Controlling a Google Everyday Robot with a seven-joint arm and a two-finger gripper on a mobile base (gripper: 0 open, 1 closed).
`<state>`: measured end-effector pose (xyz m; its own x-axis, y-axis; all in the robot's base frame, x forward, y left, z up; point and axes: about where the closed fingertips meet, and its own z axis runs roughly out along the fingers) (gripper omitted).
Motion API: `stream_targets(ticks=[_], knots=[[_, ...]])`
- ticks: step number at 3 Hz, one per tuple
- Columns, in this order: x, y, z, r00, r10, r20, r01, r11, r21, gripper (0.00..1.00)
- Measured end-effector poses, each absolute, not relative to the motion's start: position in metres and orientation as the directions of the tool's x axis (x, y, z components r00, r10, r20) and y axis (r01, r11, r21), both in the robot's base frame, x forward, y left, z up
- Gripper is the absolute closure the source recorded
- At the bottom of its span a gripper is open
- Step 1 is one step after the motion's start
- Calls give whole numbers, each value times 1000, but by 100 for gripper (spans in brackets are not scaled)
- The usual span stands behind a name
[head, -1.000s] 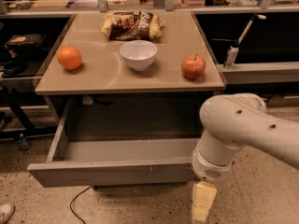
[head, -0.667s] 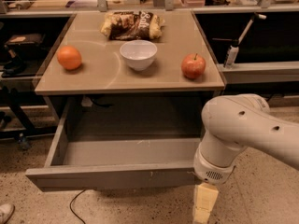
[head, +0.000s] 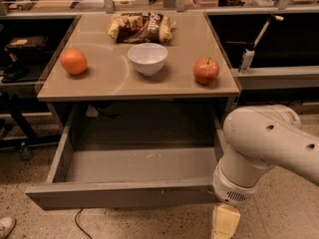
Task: Open top drawer
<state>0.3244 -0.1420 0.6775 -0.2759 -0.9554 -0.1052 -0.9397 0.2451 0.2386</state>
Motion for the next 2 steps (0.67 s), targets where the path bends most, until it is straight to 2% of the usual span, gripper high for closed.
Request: stream_targets(ticks=[2], knots=[[338,-137,677,-257,-960,-113,-947,227,227,0]])
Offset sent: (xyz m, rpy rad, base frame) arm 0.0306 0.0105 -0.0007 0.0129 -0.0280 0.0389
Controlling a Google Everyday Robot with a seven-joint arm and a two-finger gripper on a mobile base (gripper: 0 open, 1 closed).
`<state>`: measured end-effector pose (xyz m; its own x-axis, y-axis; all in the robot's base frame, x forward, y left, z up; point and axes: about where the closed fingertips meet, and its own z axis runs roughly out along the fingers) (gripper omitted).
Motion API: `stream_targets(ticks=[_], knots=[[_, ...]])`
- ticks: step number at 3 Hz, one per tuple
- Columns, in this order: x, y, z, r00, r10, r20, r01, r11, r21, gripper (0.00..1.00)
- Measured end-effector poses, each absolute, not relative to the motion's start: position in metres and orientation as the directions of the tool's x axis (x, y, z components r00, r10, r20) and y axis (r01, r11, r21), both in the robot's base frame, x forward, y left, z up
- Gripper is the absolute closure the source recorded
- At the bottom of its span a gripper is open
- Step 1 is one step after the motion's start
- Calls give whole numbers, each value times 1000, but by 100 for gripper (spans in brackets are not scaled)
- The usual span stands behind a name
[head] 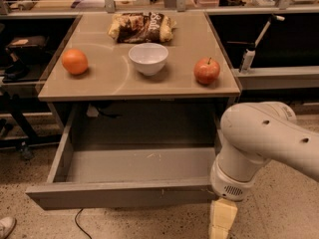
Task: Open top drawer
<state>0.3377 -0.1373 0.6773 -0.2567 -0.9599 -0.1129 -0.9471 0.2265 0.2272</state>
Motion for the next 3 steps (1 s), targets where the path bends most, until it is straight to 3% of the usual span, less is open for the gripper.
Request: stream_targets(ticks=[3], knots=[[334,-132,642,-223,-972,-71,-938,194,288,0]])
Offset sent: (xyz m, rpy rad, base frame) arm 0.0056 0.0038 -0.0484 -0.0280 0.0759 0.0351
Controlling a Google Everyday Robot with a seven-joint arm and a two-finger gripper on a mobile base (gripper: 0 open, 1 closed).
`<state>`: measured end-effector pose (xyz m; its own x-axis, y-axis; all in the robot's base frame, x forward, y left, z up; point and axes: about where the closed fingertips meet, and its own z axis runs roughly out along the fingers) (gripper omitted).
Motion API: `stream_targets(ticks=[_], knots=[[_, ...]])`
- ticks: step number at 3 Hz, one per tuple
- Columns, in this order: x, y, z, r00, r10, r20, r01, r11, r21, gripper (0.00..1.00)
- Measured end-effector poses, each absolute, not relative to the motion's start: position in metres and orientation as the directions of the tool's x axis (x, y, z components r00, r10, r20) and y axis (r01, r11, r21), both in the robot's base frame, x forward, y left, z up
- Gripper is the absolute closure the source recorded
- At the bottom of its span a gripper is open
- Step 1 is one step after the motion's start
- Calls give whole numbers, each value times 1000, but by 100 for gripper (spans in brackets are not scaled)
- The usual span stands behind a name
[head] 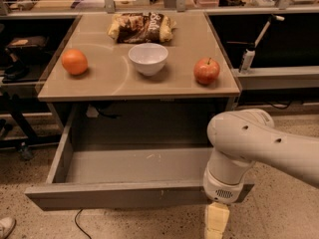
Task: Open top drawer
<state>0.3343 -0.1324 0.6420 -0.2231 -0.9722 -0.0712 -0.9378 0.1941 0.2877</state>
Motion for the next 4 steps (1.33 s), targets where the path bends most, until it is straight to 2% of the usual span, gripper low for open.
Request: stream_targets(ticks=[4], knots=[[306,-140,647,-227,-973,-47,-926,200,321,0]])
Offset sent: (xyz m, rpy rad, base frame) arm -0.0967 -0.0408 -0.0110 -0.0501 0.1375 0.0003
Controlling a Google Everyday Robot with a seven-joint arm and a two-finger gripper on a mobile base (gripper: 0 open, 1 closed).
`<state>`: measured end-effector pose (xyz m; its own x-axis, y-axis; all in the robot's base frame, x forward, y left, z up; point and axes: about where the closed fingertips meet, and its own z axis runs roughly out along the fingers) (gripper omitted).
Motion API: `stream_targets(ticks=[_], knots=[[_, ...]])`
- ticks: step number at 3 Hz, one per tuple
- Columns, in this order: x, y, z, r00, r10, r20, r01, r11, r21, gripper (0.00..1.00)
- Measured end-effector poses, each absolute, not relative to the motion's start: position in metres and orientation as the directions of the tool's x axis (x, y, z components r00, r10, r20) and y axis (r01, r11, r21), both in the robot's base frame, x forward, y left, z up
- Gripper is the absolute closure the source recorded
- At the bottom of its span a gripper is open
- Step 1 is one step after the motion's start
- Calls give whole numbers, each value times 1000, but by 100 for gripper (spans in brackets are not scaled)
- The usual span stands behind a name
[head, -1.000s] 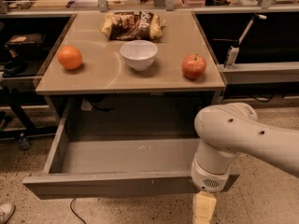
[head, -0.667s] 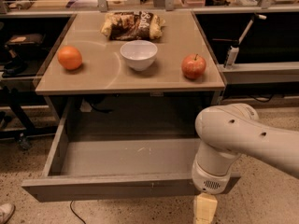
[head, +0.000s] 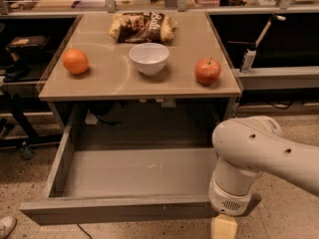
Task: Open top drawer
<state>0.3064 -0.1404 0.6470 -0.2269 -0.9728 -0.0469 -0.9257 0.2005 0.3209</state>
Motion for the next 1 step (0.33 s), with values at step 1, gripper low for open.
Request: stream_targets(ticks=[1], knots=[[306,-140,647,-227,-973,-47,-926,200,321,0]])
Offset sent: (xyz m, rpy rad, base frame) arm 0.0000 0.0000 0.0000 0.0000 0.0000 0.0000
